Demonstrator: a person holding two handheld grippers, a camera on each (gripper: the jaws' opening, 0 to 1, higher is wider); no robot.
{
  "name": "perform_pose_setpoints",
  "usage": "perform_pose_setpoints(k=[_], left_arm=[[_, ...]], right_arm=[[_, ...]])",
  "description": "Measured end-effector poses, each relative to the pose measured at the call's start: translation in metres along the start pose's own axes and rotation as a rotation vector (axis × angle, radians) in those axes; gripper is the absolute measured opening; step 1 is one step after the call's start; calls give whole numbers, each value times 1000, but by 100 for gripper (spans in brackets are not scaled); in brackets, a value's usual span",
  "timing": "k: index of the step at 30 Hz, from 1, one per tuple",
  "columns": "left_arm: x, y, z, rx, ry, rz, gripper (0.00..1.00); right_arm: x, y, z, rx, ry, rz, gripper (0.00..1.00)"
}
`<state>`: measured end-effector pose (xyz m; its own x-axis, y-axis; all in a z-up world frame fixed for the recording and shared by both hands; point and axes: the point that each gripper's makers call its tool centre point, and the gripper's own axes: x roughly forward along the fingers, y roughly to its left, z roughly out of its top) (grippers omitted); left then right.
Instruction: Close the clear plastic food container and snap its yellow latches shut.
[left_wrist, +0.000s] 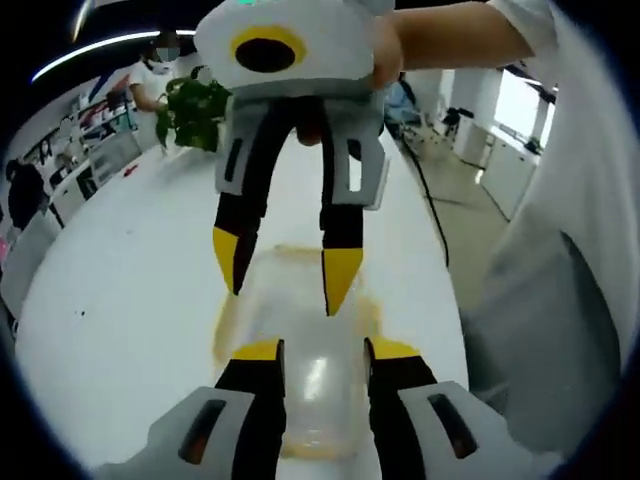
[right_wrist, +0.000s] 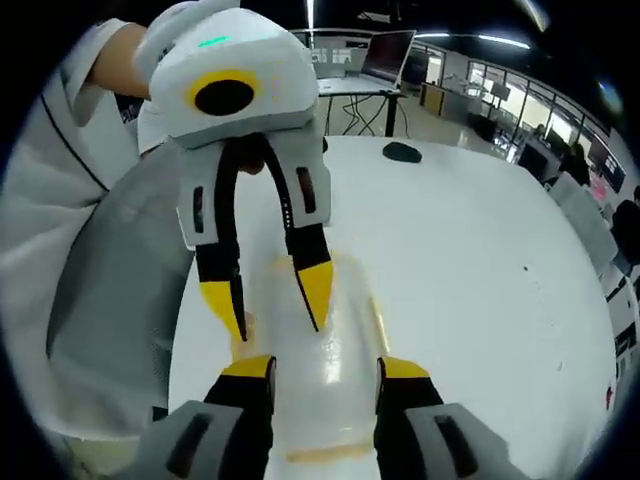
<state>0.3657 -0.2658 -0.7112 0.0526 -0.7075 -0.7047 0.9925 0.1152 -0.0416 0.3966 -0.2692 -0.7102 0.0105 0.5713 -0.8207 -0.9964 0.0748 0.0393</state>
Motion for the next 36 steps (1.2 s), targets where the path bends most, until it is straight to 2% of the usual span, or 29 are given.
perform_pose_setpoints(k=[3, 5, 8, 12, 14, 16, 18, 20, 22, 23, 25, 27, 29, 31, 36], left_arm=[[2, -1, -9, 51, 44, 28, 39], [4, -2, -11, 78, 52, 49, 46], [5, -5, -11, 126, 54, 66, 50], [6, -2, -13, 194, 80, 119, 53], [6, 0, -12, 213, 79, 145, 51], [6, -4, -10, 228, 74, 143, 48], [6, 0, -10, 262, 88, 176, 50], [7, 1, -11, 249, 87, 171, 50], [8, 8, -16, 280, 124, 211, 50], [10, 6, -16, 273, 115, 208, 51], [11, 6, -18, 270, 128, 213, 48], [11, 2, -18, 269, 121, 197, 44], [11, 2, -17, 279, 118, 197, 45], [11, 0, -19, 244, 126, 168, 45], [11, 3, -17, 222, 116, 160, 43]], right_arm=[[3, -2, 0, -3, 4, 4, 38], [5, -3, -1, -12, 12, 4, 38], [9, -7, -3, -25, 22, 5, 41], [14, -6, -7, -40, 53, 39, 45], [15, -7, -8, -41, 62, 49, 46], [14, -9, -4, -44, 56, 56, 47], [17, -11, -2, -46, 64, 64, 51], [18, -13, -4, -60, 83, 67, 53], [20, -15, -7, -84, 122, 66, 52], [20, -16, -8, -97, 139, 66, 53], [21, -17, -5, -83, 131, 78, 53], [21, -17, -6, -89, 142, 94, 53], [22, -13, -7, -90, 154, 125, 50], [23, -13, -6, -87, 163, 133, 50], [25, -13, -8, -70, 183, 163, 51]])
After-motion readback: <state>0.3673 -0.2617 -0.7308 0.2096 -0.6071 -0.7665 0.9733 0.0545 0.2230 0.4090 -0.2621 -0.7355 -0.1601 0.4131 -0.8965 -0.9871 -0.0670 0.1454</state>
